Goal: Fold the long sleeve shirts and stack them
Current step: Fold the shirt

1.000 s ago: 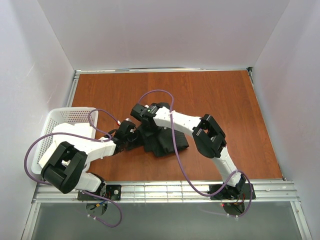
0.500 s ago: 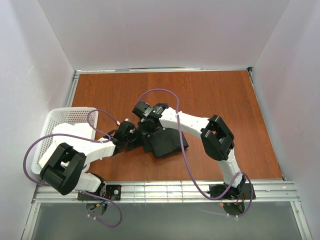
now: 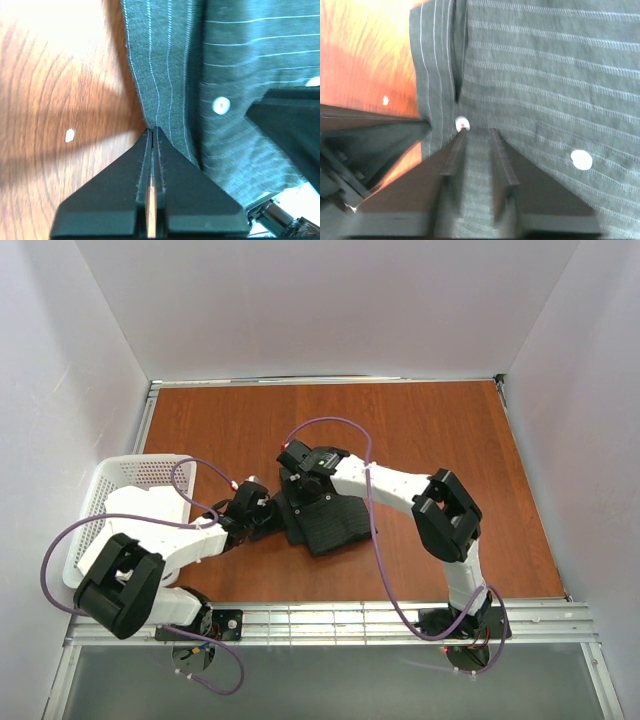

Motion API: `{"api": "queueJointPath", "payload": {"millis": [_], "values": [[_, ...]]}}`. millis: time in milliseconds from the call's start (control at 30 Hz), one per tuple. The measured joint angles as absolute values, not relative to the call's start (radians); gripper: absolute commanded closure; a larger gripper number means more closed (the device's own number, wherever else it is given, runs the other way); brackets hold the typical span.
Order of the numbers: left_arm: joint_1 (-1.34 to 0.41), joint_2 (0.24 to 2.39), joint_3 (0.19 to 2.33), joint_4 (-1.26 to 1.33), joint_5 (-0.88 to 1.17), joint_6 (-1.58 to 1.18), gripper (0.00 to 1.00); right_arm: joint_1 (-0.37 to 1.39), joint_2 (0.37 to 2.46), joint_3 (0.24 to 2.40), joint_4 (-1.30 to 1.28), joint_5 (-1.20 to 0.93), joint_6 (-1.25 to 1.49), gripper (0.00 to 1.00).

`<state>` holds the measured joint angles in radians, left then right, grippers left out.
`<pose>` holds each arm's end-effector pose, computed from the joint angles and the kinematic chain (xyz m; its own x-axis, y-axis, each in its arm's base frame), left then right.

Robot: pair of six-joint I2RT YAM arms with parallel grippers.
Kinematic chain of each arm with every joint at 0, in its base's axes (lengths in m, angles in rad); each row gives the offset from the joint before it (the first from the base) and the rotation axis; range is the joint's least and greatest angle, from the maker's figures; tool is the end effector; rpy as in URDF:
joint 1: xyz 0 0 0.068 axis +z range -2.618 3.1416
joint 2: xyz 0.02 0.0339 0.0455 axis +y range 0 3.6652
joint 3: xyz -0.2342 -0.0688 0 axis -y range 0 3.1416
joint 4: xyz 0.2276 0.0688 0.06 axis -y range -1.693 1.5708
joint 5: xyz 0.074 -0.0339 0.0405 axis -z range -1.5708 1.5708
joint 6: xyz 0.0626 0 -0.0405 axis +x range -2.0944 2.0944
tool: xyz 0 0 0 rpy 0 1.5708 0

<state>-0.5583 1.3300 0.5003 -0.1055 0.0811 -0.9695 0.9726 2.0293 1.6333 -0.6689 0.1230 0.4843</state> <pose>0.2034 -0.1330 0.1038 -0.8551 -0.4349 -0.2821 -0.2410 0.8153 -0.5264 0.2444 0.3450 0.1720 -0.8022 -0.3566 -0.4788 -0.4668 0.8747 0.1306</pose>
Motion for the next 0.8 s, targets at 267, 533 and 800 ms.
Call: {"api": "queueJointPath", "payload": {"millis": [267, 533, 800], "values": [[-0.559, 1.189, 0.648, -0.241, 0.014, -0.918, 0.68, 0.883, 1.704, 1.392, -0.588, 0.086, 0.467, 0.68], [-0.561, 1.254, 0.837, -0.253, 0.054, -0.899, 0.63, 0.691, 1.353, 0.987, -0.348, -0.089, 0.492, 0.70], [-0.577, 1.487, 0.865, -0.203, 0.089, -0.910, 0.77, 0.617, 1.306, 0.732, -0.098, -0.280, 0.559, 0.71]]}}
